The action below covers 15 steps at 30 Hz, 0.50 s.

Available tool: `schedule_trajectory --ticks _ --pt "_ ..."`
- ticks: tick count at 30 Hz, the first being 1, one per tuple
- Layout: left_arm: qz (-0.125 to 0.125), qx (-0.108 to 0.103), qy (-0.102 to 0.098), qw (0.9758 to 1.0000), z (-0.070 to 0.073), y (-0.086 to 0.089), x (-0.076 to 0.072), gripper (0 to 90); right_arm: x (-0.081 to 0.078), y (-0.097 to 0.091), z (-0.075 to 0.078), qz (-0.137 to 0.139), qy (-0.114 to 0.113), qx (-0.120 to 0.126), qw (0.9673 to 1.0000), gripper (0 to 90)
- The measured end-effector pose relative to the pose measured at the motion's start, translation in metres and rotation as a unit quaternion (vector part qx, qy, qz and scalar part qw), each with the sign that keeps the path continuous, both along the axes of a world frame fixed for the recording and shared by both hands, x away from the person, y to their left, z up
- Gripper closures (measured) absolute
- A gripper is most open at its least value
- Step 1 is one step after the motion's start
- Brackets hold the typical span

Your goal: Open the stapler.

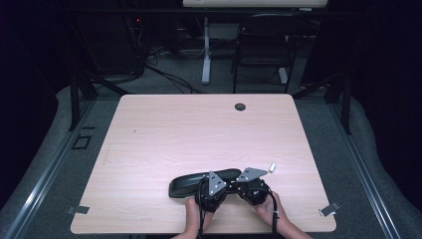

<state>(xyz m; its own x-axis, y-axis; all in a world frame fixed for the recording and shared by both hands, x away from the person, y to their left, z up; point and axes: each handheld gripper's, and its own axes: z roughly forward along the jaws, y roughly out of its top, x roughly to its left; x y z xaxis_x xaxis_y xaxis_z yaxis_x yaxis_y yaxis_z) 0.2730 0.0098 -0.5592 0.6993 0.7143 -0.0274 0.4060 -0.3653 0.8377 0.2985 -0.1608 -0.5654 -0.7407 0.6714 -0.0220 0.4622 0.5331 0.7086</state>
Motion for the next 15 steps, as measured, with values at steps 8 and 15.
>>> schedule_trajectory --ticks 8,15 --pt "-0.005 0.000 0.006 1.0000 0.0009 0.0010 0.0013 90.0 -0.0002 0.0004 -0.0008 -0.002 -0.001 0.006 1.0000 90.0" --pt "-0.004 -0.003 0.008 1.0000 0.0008 0.0002 0.0021 90.0 -0.0006 0.0002 -0.0011 -0.004 -0.001 0.008 1.0000 90.0"
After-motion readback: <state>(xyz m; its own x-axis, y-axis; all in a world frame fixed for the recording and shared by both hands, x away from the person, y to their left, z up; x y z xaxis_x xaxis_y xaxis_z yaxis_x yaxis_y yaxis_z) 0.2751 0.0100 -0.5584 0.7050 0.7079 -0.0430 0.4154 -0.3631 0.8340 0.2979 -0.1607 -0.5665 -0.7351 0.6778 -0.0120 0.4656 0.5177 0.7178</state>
